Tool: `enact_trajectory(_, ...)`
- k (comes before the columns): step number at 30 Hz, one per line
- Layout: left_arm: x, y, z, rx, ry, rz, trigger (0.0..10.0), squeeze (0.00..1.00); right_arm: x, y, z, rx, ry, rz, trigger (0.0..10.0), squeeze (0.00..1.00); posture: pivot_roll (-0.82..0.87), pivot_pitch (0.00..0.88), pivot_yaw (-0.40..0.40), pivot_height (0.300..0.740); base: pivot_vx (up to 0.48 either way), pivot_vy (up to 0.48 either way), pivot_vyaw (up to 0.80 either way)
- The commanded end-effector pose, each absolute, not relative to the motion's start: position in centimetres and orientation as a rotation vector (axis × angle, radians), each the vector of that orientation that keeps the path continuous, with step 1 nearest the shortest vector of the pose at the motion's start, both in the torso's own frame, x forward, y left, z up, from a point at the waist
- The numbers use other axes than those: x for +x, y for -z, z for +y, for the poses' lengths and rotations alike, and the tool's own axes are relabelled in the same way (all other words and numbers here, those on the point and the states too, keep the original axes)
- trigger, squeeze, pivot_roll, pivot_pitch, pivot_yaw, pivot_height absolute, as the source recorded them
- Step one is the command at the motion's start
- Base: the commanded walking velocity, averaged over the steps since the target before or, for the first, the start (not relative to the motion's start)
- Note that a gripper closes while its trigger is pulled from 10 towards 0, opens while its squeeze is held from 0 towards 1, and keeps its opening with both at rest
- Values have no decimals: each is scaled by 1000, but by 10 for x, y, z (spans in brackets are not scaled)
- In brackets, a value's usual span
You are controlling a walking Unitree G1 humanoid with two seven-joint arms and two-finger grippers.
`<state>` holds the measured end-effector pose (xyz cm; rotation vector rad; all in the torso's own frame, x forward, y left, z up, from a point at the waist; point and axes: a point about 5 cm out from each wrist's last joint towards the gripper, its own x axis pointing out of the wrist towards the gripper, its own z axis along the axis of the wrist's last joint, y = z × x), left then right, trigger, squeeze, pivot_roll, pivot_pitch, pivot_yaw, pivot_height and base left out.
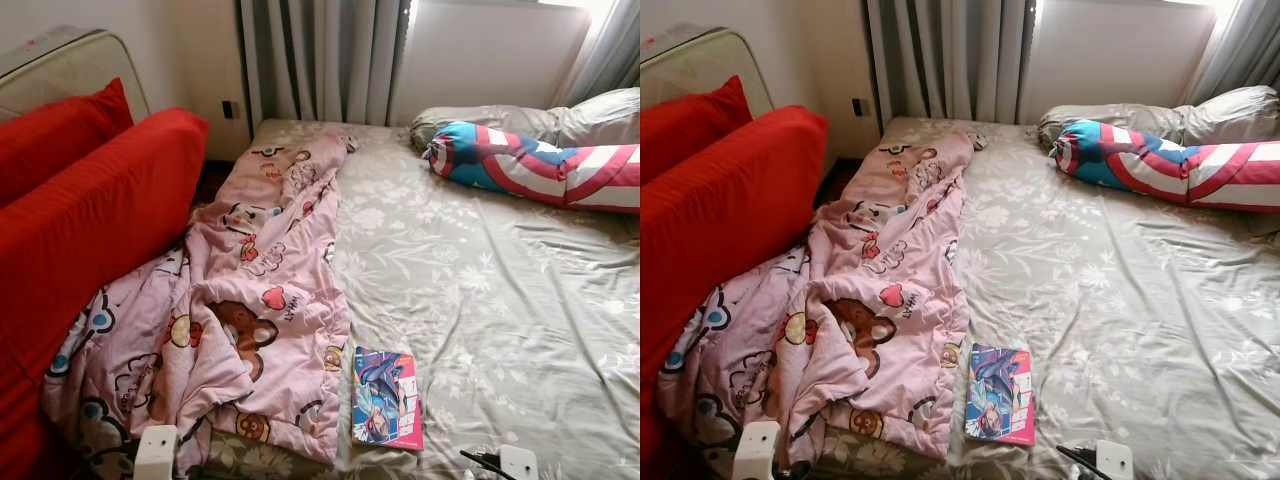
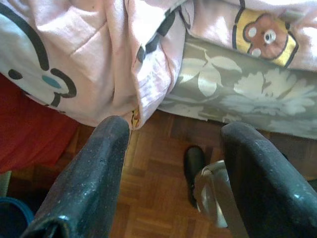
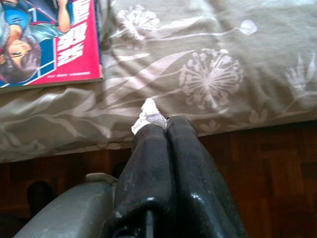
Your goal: Clean up the room
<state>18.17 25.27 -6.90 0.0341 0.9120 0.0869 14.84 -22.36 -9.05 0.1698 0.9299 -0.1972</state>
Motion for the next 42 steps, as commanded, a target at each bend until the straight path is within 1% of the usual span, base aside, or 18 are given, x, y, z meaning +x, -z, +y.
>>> enact_trajectory(1,178,71,254,33,-84,936,10000,0,146,91,-224,164,182,943,10000,0,-81,0,-20,740,0,0,0)
enact_trajectory(6,178,71,253,32,-74,938,10000,0,139,93,-232,126,184,979,10000,0,-60,0,-23,740,0,0,0)
enact_trajectory(8,179,71,252,31,-65,938,10000,0,140,92,-236,120,204,982,10000,0,-93,0,-7,740,0,0,0)
enact_trajectory(10,176,72,252,22,-71,948,10000,0,144,88,-244,164,270,946,10000,0,-103,0,-4,740,0,0,0)
enact_trajectory(14,173,75,250,14,-72,961,10000,0,145,88,-244,178,287,945,10000,0,-93,0,-12,740,0,0,0)
enact_trajectory(17,172,75,250,8,-77,962,10000,0,143,89,-241,166,253,963,10000,0,-77,0,-23,740,0,0,0)
enact_trajectory(18,171,76,249,7,-78,962,10000,0,142,90,-239,130,215,987,10000,0,-53,0,-38,740,0,0,0)
enact_trajectory(20,170,76,250,-13,-97,956,10000,0,140,91,-239,107,188,1000,10000,0,-41,0,-42,740,0,0,0)
enact_trajectory(27,162,78,254,-6,-101,982,10000,0,135,93,-238,94,169,1011,10000,0,-60,0,-13,740,0,0,0)
enact_trajectory(30,161,78,257,37,-81,997,10000,0,129,95,-237,105,154,1022,10000,0,-71,0,0,740,0,0,800)
enact_trajectory(42,160,78,257,53,-56,1010,10000,0,128,95,-236,91,138,1029,10000,0,-73,0,4,740,0,0,800)
